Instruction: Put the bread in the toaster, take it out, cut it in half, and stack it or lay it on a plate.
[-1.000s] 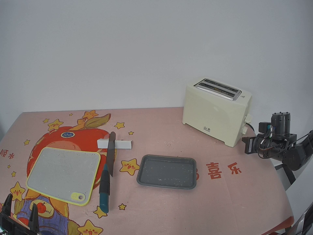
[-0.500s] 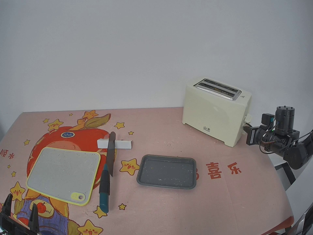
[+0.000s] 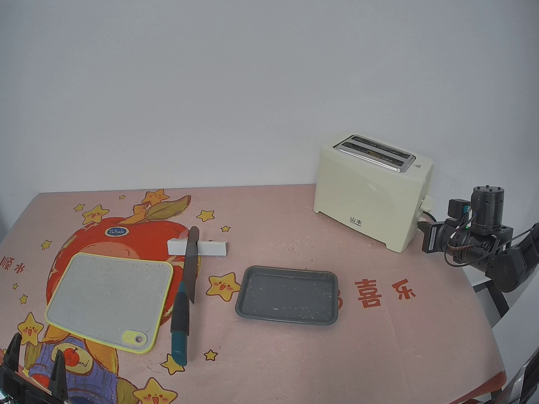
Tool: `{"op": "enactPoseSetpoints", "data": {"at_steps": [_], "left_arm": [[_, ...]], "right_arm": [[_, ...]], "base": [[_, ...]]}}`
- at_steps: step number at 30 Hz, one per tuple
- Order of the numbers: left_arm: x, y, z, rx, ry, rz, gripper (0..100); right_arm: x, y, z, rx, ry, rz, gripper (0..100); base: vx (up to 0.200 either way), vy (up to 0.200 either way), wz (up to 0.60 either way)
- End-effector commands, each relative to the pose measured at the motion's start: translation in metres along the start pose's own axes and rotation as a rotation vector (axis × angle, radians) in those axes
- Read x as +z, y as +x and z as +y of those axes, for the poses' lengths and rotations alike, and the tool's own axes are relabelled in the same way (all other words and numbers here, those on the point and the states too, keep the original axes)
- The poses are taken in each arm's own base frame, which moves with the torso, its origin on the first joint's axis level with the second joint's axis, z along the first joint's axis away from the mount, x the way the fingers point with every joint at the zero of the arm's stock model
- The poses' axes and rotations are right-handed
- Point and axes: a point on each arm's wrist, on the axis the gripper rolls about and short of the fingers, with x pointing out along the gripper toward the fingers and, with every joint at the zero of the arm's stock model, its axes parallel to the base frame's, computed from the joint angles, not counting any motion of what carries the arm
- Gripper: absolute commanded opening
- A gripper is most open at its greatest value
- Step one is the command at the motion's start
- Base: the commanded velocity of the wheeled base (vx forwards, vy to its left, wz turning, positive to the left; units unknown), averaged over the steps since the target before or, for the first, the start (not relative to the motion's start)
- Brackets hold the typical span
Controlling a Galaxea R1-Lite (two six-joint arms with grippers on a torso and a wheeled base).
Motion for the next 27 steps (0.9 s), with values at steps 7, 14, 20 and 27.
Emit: {"op": "enactPoseSetpoints", "data": {"at_steps": [7, 14, 20, 27], "left_arm": [[-0.0051, 0.0006, -0.0001, -0.001, -0.001, 0.009, 100], [-0.0051, 0.0006, -0.0001, 0.002, -0.001, 0.009, 100], [-0.0051, 0.0006, -0.0001, 0.000, 0.001, 0.009, 100], [-0.0051, 0.0006, -0.0001, -0.001, -0.001, 0.009, 100]], "right_arm": [[-0.0029, 0.0027, -0.0007, -0.002, 0.000, 0.013, 0], [-0.0036, 0.0033, -0.0021, -0.006, 0.002, 0.017, 0], [-0.0038, 0.0037, -0.0022, -0.006, 0.002, 0.017, 0], [-0.0039, 0.0032, -0.0022, -0.006, 0.002, 0.017, 0]], "base": [[0.000, 0.000, 0.00], [0.000, 0.000, 0.00], [0.000, 0.000, 0.00], [0.000, 0.000, 0.00]]}}
